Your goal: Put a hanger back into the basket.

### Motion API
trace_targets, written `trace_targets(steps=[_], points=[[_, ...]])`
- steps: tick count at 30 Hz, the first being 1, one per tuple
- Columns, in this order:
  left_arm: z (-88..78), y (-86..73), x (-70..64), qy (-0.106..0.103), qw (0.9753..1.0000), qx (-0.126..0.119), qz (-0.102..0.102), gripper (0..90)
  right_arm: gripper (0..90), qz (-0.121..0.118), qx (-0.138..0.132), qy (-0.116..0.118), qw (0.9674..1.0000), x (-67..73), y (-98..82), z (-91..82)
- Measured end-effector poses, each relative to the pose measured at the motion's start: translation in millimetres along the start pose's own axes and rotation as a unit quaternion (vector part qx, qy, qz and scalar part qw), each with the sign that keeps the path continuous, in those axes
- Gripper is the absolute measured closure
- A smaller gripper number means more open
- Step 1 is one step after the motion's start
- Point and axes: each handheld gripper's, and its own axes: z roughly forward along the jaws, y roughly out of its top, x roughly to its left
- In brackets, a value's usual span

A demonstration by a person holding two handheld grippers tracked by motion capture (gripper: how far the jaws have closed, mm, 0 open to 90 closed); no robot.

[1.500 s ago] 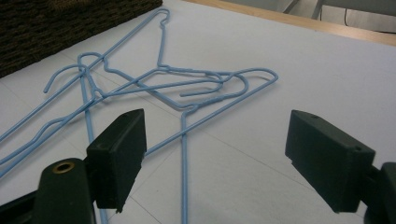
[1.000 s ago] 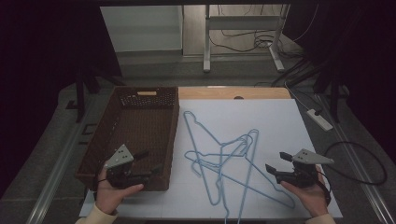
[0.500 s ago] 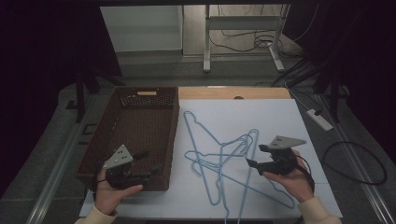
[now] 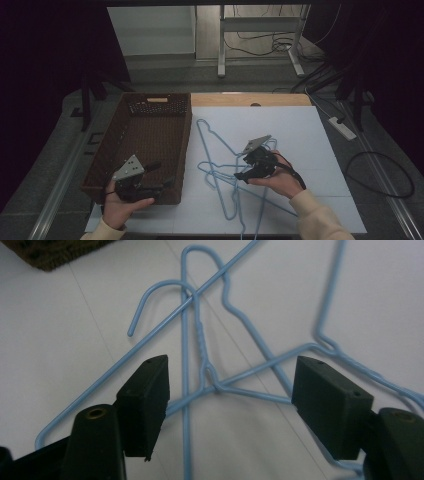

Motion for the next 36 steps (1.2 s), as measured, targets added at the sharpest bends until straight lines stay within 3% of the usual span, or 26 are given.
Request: trace_targets(steps=[8, 13, 21, 23, 27, 30, 36], points=[[-1.0, 0.4, 0.0, 0.0, 1.0, -0.001, 0.001, 28.2, 40.8, -0.019, 0.074, 0.013, 0.997, 3.7, 20.1, 38.8], [-1.0, 0.3, 0.1, 0.0, 1.0, -0.001, 0.001, 28.2, 47.2, -0.02, 0.096, 0.022, 0.9949, 2.1, 24.4, 50.5], [-1.4, 1.0, -0.1, 0.0, 1.0, -0.003, 0.001, 28.2, 69.8, -0.037, 0.134, 0.022, 0.99, 2.7, 25.4, 63.9], [-1.2, 1.3, -0.7, -0.001, 1.0, -0.002, 0.002, 28.2, 78.8, -0.05, 0.13, 0.022, 0.99, 3.7, 25.5, 63.0], [-0.9, 2.0, -1.7, -0.001, 1.0, -0.002, 0.004, 28.1, 79.6, -0.066, 0.128, 0.019, 0.9894, 5.8, 25.1, 61.6], [-0.8, 3.0, -3.2, -0.001, 1.0, -0.003, 0.005, 28.1, 80.2, -0.077, 0.103, 0.005, 0.9916, 8.6, 26.2, 49.6], [-1.8, 5.6, -6.1, -0.001, 1.0, -0.004, 0.007, 28.1, 81.2, -0.055, 0.051, -0.006, 0.9972, 4.8, 25.6, 20.2]])
